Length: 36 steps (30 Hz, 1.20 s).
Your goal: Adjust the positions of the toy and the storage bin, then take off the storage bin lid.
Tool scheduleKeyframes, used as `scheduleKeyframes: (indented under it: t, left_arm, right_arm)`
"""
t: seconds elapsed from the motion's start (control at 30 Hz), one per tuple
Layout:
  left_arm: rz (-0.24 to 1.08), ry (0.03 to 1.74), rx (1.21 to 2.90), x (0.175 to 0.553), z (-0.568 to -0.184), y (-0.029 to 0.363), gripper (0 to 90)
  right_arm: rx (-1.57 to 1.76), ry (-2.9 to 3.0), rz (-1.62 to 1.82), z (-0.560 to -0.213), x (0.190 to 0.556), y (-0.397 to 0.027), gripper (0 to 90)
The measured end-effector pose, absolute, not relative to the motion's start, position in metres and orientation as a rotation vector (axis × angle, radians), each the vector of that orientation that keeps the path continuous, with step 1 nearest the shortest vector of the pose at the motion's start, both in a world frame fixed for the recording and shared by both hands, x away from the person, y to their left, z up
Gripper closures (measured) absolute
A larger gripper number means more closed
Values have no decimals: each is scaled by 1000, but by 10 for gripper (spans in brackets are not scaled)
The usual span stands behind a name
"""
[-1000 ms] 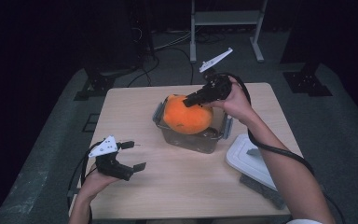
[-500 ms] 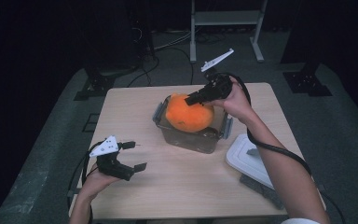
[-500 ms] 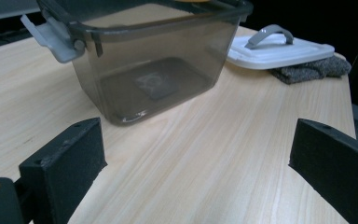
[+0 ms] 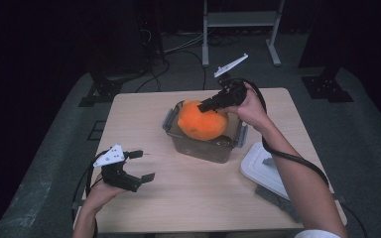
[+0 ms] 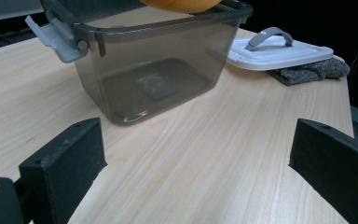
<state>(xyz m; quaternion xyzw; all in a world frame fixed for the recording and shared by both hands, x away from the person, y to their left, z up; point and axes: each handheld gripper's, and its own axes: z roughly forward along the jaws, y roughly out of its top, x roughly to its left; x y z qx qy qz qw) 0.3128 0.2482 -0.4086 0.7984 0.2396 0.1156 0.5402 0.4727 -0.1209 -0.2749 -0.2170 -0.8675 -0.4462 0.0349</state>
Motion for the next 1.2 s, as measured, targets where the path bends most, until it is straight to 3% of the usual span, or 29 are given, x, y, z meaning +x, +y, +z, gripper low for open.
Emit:
scheduleKeyframes:
  t: [0.7, 1.2]
  left_arm:
    - [280, 577, 1893, 306, -407, 252, 26]
    - [283, 576, 1885, 306, -406, 253, 26]
  right_arm:
    - [-713, -2666, -1361, -291, 487, -120, 777]
    - [-781, -2667, -1282, -322, 500, -113, 775]
